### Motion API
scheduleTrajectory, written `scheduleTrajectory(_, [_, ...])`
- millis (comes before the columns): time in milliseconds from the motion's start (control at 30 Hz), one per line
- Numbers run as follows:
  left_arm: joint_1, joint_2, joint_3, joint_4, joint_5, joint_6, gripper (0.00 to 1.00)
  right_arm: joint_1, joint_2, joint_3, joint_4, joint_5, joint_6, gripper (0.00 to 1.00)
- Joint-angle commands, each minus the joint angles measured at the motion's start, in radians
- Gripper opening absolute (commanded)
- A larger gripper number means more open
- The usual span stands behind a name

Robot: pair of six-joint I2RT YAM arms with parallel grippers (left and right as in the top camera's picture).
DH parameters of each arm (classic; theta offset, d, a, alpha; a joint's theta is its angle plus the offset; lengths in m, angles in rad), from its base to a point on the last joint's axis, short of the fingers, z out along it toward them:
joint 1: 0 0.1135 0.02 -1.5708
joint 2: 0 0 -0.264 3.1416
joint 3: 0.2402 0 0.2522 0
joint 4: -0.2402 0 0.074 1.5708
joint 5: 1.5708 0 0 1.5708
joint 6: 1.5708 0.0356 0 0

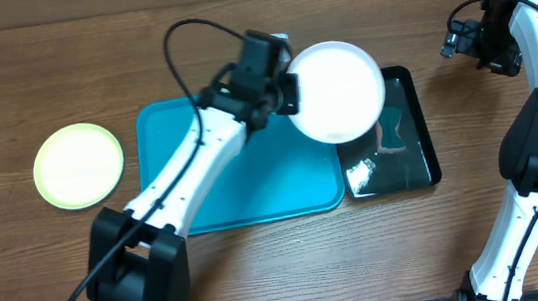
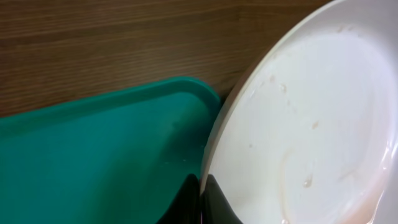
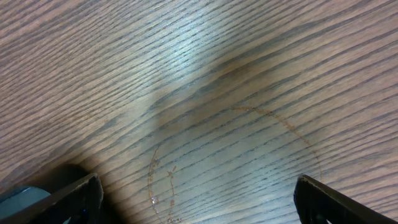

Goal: Clean dirty plates on tray and stack at the side

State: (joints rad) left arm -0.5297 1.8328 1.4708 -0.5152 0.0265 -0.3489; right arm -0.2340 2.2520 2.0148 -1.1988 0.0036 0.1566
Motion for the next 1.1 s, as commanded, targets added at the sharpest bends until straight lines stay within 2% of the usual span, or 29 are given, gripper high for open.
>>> scheduleTrajectory(0, [-0.075,-0.008,0.029,0.035,-0.144,-0.021,0.04,-0.003,-0.035,0.019,0.002,-0.005,0.004,1.00])
scheduleTrajectory(167, [-0.197,-0.008,0.050,0.056,-0.387,0.042,0.04,-0.003,-0.035,0.019,0.002,-0.005,0.004,1.00])
scheduleTrajectory(367, [-0.368,-0.008,0.100,0.070,-0.796,0.235,0.04,-0.003,-0.036,0.019,0.002,-0.005,0.004,1.00])
scheduleTrajectory(467, [-0.468,-0.008,0.105,0.168,-1.052,0.419,0.04,-0.003,-0.035,0.019,0.002,-0.005,0.003,1.00])
scheduleTrajectory(600, [-0.562,-0.008,0.105,0.320,-1.251,0.637,0.04,-0.003,-0.035,0.019,0.002,-0.005,0.004,1.00])
scheduleTrajectory(700, [-0.603,-0.008,0.105,0.422,-1.319,0.766,0.04,-0.003,-0.036,0.019,0.002,-0.005,0.004,1.00])
scheduleTrajectory(800, [-0.626,-0.008,0.105,0.493,-1.336,0.836,0.04,-0.003,-0.035,0.019,0.002,-0.005,0.004,1.00])
scheduleTrajectory(1067, [-0.621,-0.008,0.105,0.531,-1.337,0.830,0.04,-0.003,-0.035,0.019,0.002,-0.005,0.004,1.00])
